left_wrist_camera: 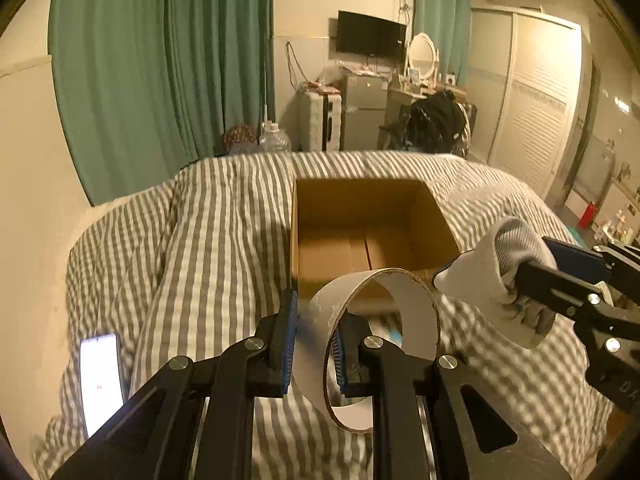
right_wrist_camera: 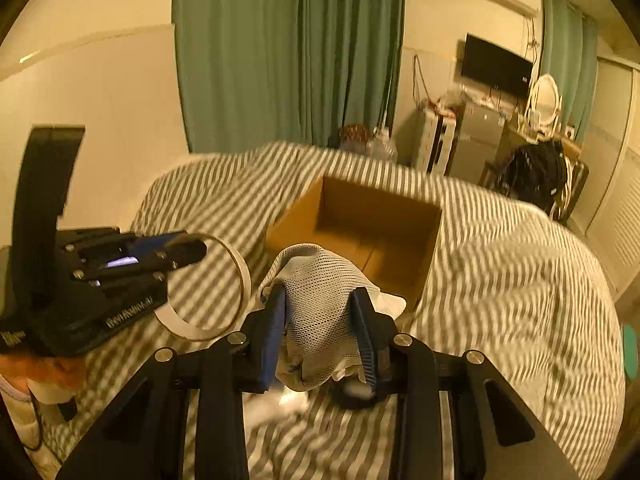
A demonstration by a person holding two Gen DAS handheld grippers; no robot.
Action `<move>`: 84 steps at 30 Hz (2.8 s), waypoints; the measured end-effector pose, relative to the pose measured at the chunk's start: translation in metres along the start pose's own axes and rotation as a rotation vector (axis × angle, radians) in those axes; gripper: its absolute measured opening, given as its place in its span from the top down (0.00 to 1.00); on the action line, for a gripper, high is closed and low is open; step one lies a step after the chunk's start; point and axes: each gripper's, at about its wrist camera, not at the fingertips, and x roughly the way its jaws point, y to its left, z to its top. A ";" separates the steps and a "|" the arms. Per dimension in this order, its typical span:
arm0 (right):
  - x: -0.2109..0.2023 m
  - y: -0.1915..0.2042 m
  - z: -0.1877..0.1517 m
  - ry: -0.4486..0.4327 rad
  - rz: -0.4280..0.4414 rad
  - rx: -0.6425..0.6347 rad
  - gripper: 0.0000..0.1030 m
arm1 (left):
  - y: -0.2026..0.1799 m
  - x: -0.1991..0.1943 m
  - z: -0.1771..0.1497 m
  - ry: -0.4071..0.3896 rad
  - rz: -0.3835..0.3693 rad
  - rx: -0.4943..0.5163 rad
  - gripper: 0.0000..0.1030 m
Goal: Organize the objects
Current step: 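Carry both items into the cardboard box and open both grippers, then grasp the blue-white tissue pack with the left gripper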
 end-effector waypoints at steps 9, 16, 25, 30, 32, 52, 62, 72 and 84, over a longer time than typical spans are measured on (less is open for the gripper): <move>0.051 -0.040 0.068 -0.033 -0.007 0.034 0.69 | -0.004 0.067 0.060 0.004 -0.026 -0.002 0.84; 0.123 -0.077 0.090 0.012 0.013 0.092 0.69 | -0.012 0.137 0.080 0.043 -0.010 0.025 0.84; 0.200 -0.106 0.075 0.099 0.024 0.118 0.69 | -0.017 0.206 0.072 0.116 -0.020 0.064 0.84; 0.213 -0.114 0.065 0.107 0.040 0.143 0.67 | -0.018 0.218 0.069 0.126 -0.044 0.069 0.84; 0.209 -0.114 0.064 0.099 0.049 0.150 0.66 | -0.019 0.216 0.068 0.132 -0.060 0.065 0.78; 0.049 -0.099 0.101 -0.090 -0.029 0.141 0.18 | -0.030 0.070 0.079 0.039 -0.036 0.082 0.07; -0.046 -0.069 0.089 -0.140 -0.079 0.088 0.09 | -0.029 -0.019 0.069 -0.066 -0.056 0.089 0.01; -0.078 -0.054 0.055 -0.140 -0.103 0.063 0.04 | -0.019 -0.044 0.035 -0.086 -0.032 0.073 0.00; 0.017 -0.050 -0.044 0.070 -0.134 0.108 0.03 | -0.006 0.039 -0.059 0.102 0.018 -0.025 0.00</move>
